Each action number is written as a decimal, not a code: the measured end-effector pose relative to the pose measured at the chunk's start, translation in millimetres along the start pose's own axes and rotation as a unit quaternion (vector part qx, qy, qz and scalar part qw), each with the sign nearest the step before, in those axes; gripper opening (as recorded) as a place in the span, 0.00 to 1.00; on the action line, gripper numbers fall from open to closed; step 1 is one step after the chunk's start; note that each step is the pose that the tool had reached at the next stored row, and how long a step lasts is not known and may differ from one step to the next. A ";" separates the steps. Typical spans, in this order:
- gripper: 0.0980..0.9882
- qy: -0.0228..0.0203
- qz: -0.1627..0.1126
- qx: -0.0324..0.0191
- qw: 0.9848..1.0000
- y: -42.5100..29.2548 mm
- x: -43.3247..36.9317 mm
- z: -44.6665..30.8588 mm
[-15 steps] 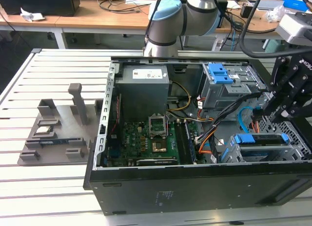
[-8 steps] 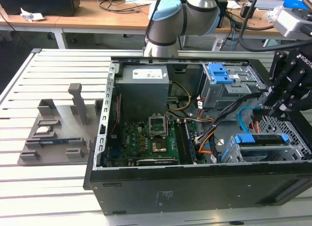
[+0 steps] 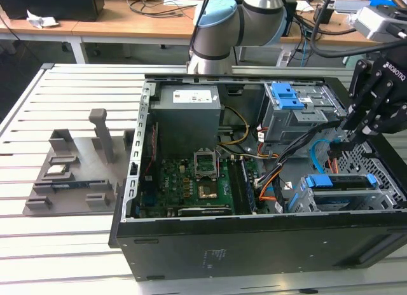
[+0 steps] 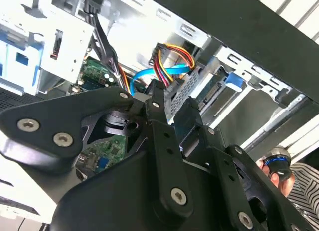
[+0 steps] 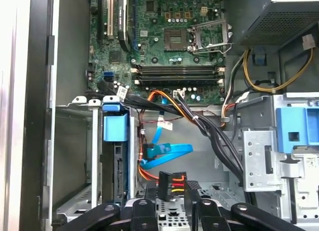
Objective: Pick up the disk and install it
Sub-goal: 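Insert the first disk wire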
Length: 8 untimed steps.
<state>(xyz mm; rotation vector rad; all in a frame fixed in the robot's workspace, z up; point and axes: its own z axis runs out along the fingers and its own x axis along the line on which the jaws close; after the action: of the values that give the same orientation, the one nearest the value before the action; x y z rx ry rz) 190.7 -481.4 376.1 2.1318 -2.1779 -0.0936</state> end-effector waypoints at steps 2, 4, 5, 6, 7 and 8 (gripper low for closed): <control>0.30 0.001 0.000 0.000 1.000 -0.4 -5.5 -0.1; 0.30 0.002 0.000 0.000 1.000 -0.4 -12.0 -0.3; 0.30 0.002 0.000 0.000 1.000 -0.5 -12.9 -0.3; 0.30 0.002 0.000 0.000 1.000 -0.5 -13.4 -0.2; 0.30 0.002 0.000 0.000 1.000 -0.5 -14.1 -0.1; 0.30 0.002 0.000 0.000 1.000 -0.5 -14.3 0.1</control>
<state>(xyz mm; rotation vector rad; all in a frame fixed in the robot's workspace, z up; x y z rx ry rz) 191.5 -467.1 375.6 2.1300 -2.1765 -0.0898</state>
